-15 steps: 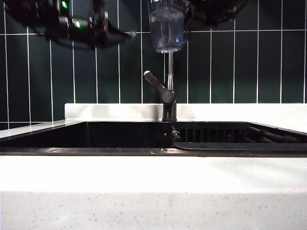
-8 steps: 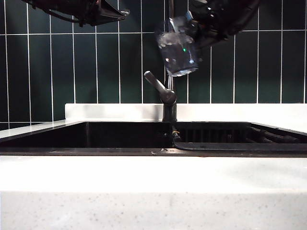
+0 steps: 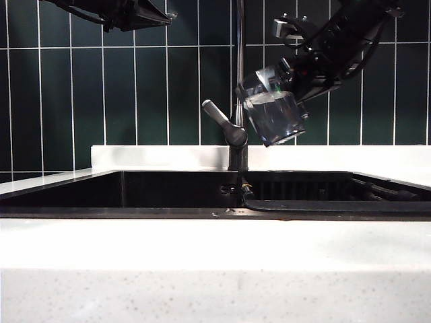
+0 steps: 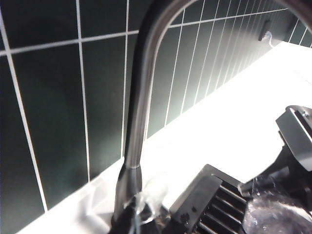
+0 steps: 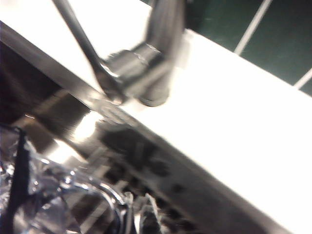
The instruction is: Pick up the mug next to the sink, go to the faucet to get some water, pour the water into the sink, and finally put the mug back to its place.
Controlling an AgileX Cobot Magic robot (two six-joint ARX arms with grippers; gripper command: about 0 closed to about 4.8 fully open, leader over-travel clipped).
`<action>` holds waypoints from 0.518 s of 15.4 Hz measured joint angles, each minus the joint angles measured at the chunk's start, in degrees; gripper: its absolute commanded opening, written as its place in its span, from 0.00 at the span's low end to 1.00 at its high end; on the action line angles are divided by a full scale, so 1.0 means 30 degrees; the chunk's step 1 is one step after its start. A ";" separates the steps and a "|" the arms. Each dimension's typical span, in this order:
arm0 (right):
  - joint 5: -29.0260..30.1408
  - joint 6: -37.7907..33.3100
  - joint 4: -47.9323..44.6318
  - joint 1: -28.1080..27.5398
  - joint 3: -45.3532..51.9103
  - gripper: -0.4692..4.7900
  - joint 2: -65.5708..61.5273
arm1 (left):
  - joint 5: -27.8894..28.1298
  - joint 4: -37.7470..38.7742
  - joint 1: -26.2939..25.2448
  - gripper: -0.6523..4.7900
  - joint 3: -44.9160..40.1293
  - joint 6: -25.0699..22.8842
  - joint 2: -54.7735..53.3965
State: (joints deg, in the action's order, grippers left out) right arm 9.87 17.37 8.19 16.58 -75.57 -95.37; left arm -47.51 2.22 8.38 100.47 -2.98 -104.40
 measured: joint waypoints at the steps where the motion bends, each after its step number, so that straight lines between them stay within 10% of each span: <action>1: -0.0262 0.0430 -0.0029 0.0000 0.0000 0.09 0.0000 | 0.0007 0.0102 0.0000 0.11 0.0000 0.0000 0.0051; 8: -0.2637 0.5260 0.0539 0.0000 -0.0007 0.09 0.0066 | 0.0044 0.0627 0.0000 0.11 -0.0022 0.0000 0.0459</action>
State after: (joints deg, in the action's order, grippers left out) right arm 1.96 33.15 9.80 16.58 -75.59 -95.18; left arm -47.37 4.10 8.38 100.40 -2.98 -103.02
